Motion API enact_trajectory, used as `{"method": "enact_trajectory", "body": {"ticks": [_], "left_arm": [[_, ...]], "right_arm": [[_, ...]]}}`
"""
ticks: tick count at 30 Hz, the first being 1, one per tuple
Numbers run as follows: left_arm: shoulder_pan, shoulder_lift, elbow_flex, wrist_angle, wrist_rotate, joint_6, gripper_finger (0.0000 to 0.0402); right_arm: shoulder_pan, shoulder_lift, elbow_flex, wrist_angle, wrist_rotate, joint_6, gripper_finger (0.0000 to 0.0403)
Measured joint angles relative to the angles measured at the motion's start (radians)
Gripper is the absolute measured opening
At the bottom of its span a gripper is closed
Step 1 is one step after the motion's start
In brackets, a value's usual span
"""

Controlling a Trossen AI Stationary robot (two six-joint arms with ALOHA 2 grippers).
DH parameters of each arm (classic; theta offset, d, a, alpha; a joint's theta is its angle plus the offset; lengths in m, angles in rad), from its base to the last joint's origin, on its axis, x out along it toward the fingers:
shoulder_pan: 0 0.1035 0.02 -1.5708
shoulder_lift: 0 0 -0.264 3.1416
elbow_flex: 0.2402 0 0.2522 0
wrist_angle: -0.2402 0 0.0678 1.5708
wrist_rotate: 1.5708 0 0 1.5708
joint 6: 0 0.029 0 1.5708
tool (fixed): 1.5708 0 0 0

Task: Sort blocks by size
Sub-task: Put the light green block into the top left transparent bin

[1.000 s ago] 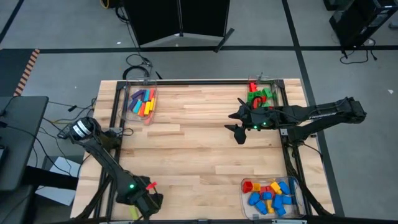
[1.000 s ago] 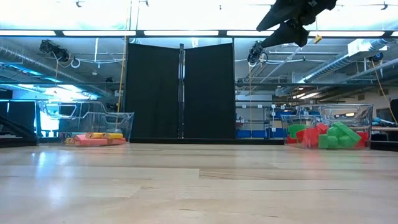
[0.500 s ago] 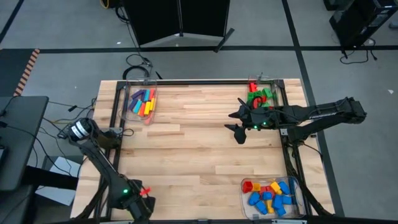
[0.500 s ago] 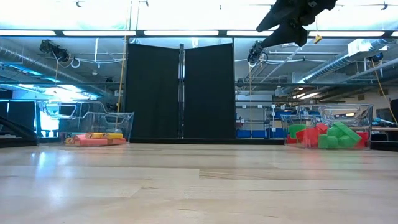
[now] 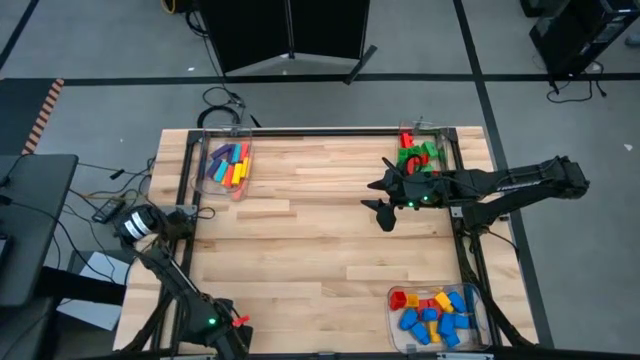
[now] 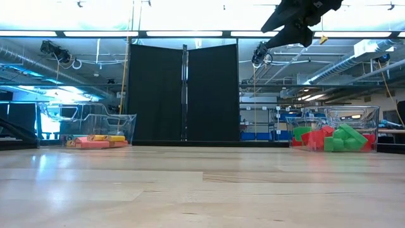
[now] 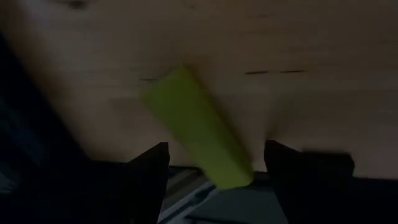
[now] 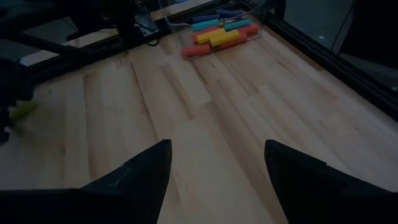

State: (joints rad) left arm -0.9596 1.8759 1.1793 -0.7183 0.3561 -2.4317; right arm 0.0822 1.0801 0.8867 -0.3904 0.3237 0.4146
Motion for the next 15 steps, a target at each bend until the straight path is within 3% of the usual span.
{"method": "enact_trajectory", "body": {"ticks": [8, 15], "left_arm": [[-0.008, 0.083, 0.006, 0.097, 0.021, 0.016, 0.0249], [-0.01, 0.087, 0.006, 0.112, 0.001, 0.022, 0.0157]], "right_arm": [[0.0, 0.0, 0.0, -0.001, -0.003, -0.007, 0.0268], [0.001, 0.0, 0.0, -0.011, -0.027, -0.007, 0.0268]]}}
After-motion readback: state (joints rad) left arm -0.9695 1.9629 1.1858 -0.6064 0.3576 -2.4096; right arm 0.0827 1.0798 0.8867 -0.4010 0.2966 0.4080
